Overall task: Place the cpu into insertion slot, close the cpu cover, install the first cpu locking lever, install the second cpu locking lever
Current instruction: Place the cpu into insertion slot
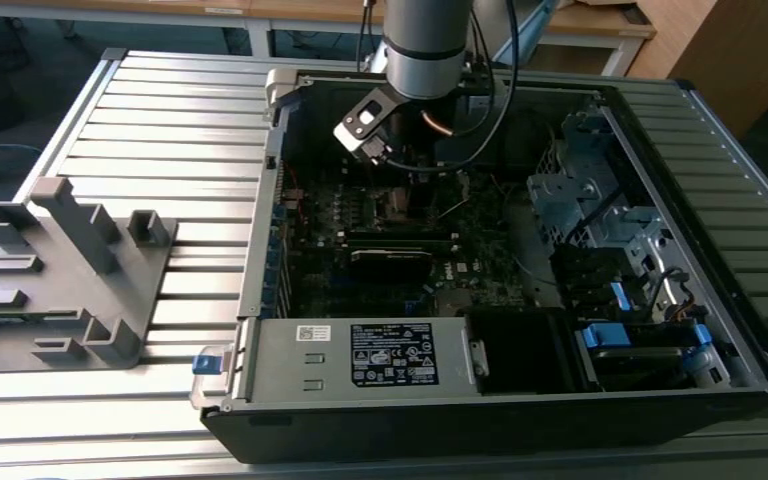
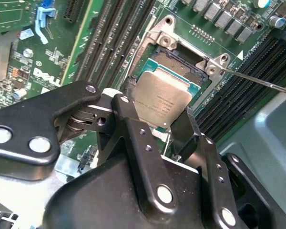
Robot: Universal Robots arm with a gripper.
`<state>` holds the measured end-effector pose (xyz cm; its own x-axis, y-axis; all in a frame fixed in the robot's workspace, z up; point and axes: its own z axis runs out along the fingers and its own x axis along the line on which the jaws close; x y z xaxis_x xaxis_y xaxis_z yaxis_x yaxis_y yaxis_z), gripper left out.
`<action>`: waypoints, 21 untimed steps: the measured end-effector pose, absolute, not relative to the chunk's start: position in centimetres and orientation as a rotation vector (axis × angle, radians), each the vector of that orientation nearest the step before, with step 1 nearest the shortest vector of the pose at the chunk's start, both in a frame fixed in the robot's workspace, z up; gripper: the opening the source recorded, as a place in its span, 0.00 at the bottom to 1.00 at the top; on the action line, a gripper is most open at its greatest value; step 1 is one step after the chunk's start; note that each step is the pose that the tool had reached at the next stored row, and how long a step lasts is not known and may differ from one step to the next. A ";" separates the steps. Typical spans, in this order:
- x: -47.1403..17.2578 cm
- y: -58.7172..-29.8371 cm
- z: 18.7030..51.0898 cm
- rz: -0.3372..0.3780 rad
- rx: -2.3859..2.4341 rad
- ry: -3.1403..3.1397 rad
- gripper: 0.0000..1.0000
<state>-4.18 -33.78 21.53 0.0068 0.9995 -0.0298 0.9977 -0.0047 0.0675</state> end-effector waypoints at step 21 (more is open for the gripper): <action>-4.4 -33.6 20.2 0.040 2.184 2.161 0.54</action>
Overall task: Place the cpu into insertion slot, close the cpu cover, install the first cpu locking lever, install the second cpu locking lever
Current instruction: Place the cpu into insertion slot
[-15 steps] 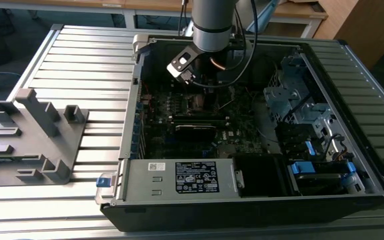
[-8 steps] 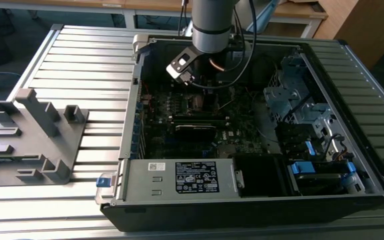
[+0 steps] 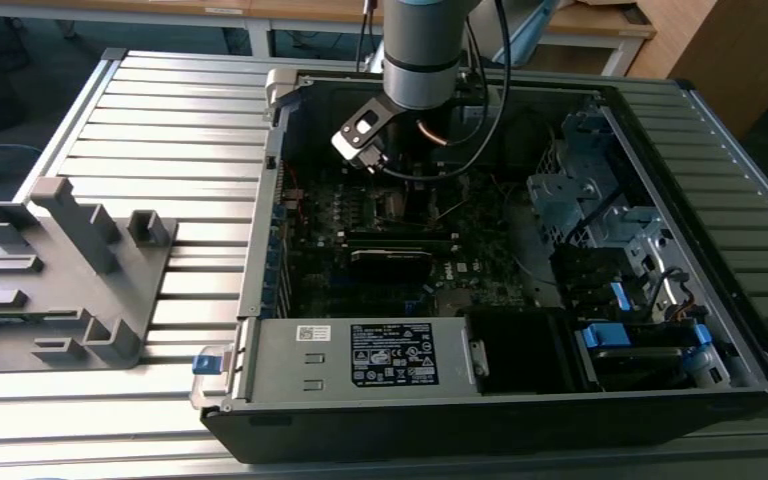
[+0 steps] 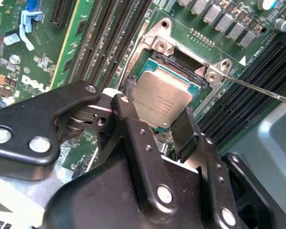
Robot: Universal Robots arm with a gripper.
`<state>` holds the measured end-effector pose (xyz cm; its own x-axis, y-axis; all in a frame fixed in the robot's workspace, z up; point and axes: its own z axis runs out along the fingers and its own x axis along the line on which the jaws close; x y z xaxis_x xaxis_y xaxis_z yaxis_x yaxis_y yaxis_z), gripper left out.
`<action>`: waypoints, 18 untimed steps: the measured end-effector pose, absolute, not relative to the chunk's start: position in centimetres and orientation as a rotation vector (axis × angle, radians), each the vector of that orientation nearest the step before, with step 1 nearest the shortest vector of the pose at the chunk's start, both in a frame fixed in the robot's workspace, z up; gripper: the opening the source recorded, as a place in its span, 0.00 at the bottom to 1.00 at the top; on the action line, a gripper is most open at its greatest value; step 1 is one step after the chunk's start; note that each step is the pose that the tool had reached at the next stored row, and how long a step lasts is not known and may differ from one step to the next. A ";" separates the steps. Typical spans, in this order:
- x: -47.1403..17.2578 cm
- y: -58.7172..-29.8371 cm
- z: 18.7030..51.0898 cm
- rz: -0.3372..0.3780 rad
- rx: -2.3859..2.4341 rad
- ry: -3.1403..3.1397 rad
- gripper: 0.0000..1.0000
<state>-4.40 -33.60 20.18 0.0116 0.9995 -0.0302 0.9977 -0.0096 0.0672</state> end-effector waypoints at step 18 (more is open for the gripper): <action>-4.6 -33.4 19.8 0.049 2.183 2.159 0.54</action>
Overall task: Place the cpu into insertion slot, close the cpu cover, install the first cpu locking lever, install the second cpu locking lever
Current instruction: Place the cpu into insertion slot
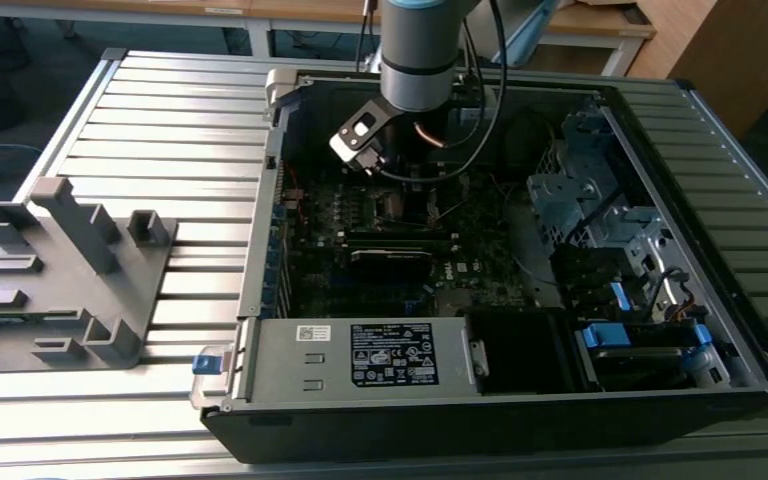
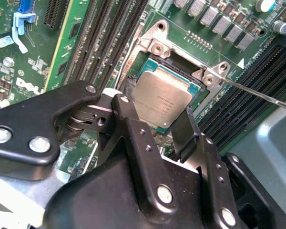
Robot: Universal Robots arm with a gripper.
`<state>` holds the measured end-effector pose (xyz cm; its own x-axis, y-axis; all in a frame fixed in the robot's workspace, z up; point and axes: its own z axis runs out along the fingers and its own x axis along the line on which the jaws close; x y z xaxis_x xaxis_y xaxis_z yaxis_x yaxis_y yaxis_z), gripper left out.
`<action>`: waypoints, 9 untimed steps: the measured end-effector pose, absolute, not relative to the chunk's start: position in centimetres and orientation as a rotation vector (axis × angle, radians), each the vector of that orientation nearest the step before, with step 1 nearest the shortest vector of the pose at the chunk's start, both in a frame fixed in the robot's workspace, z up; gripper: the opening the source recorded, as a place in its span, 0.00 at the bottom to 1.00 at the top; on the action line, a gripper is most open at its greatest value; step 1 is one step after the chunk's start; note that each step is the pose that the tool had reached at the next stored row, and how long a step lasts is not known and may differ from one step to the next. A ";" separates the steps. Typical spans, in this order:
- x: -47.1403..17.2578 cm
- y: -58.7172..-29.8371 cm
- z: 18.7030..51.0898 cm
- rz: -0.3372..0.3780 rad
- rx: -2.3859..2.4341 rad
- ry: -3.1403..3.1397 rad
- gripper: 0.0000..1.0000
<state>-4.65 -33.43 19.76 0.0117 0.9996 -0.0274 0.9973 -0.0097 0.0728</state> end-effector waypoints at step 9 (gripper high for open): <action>-4.8 -33.4 19.6 0.071 2.173 2.150 0.54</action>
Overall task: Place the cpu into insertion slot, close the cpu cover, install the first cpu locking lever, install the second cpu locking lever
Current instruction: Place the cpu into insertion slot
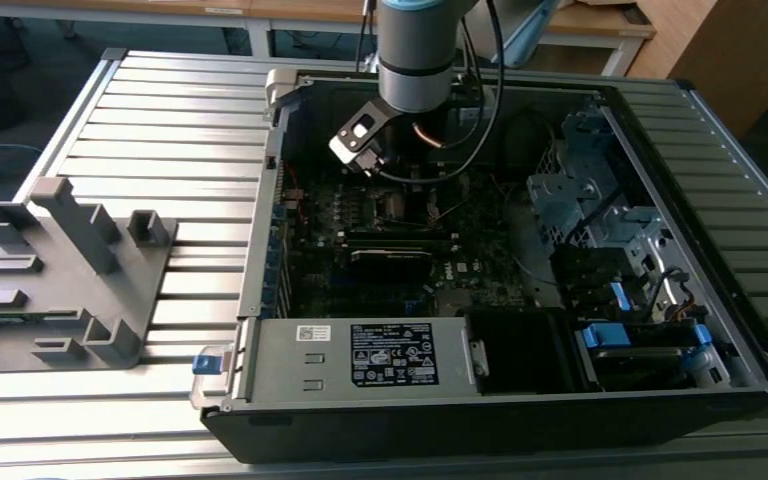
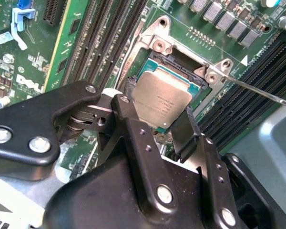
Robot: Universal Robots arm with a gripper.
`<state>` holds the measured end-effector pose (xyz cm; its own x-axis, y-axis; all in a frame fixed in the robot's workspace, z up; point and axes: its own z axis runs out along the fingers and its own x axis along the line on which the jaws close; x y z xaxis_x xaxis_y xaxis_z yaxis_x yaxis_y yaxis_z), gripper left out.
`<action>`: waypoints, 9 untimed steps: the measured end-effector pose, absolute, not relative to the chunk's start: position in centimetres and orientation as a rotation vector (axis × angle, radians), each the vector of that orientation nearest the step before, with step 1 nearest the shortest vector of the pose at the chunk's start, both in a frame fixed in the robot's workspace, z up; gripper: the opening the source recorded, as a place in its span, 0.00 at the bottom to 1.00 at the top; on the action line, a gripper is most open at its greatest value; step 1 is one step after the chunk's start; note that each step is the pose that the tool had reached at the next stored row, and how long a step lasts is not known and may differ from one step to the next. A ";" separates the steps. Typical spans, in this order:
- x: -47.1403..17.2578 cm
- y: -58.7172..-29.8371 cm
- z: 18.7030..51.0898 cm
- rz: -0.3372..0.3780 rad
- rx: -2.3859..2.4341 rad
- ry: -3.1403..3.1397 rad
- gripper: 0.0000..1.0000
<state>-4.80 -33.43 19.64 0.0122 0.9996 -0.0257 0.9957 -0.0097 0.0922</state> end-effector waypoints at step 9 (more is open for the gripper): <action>-5.1 -33.4 19.5 0.080 2.169 2.146 0.54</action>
